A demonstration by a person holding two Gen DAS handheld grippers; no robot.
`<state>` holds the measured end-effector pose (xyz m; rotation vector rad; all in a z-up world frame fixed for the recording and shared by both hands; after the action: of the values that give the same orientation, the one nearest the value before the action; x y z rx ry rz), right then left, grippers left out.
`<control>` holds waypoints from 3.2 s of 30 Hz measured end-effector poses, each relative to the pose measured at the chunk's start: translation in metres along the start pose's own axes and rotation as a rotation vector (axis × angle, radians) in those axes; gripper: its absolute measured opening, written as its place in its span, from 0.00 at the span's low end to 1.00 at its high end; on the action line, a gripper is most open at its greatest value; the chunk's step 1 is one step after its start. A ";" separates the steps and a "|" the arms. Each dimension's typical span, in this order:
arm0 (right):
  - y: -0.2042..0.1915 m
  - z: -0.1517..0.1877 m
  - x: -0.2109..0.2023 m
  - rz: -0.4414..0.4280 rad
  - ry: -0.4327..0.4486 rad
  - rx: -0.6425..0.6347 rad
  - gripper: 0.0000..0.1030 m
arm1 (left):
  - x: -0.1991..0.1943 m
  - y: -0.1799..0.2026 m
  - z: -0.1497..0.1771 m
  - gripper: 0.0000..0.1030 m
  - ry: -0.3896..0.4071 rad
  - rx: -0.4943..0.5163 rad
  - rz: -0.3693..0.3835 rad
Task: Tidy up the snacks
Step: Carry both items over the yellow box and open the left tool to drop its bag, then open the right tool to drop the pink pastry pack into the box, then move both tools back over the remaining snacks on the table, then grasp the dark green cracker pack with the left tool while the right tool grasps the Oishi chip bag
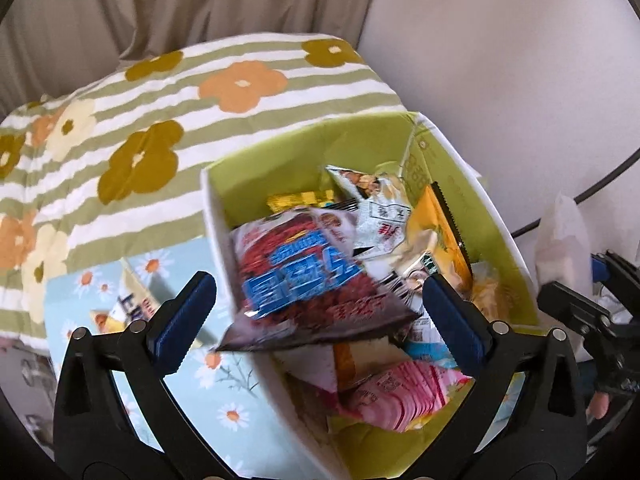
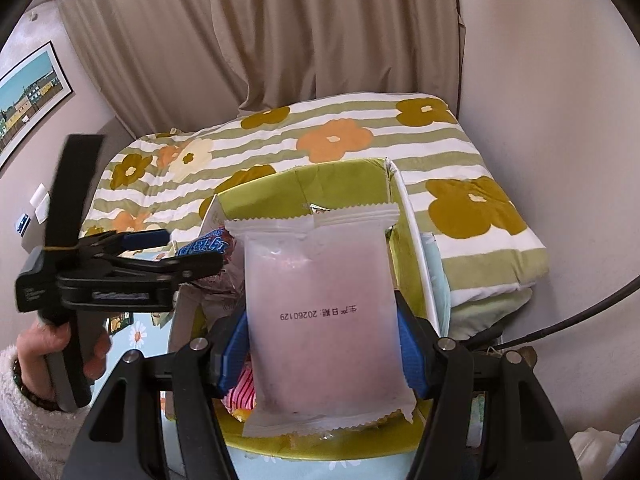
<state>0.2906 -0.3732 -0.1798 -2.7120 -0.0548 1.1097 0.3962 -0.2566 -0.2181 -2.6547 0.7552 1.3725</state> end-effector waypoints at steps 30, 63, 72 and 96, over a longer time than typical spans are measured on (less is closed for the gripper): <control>-0.036 0.021 -0.011 -0.062 0.047 -0.102 0.92 | -0.078 -0.060 0.088 0.99 0.028 -0.161 -0.131; -0.270 0.039 0.068 -0.122 0.003 -0.164 0.92 | -0.138 -0.292 0.151 0.99 -0.011 -0.033 -0.174; -0.286 0.075 0.126 -0.001 -0.087 -0.042 0.92 | -0.069 -0.335 0.186 0.98 -0.180 0.191 -0.060; -0.259 0.098 0.211 0.033 -0.126 0.479 0.92 | -0.005 -0.322 0.212 0.41 -0.274 0.461 0.082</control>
<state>0.3846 -0.0783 -0.3393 -2.2257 0.2107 1.1307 0.3788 0.0851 -0.3959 -2.0602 1.0073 1.3435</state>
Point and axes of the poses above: each gripper's, at about its wrist camera, not at the fingertips, and x roughly the way its jaws point, y to its right, z to its underside, the point moved 9 cm from there along x, roughly the way its jaws point, and after that the axes turned 8 degrees about y, right-handed, at the moved point
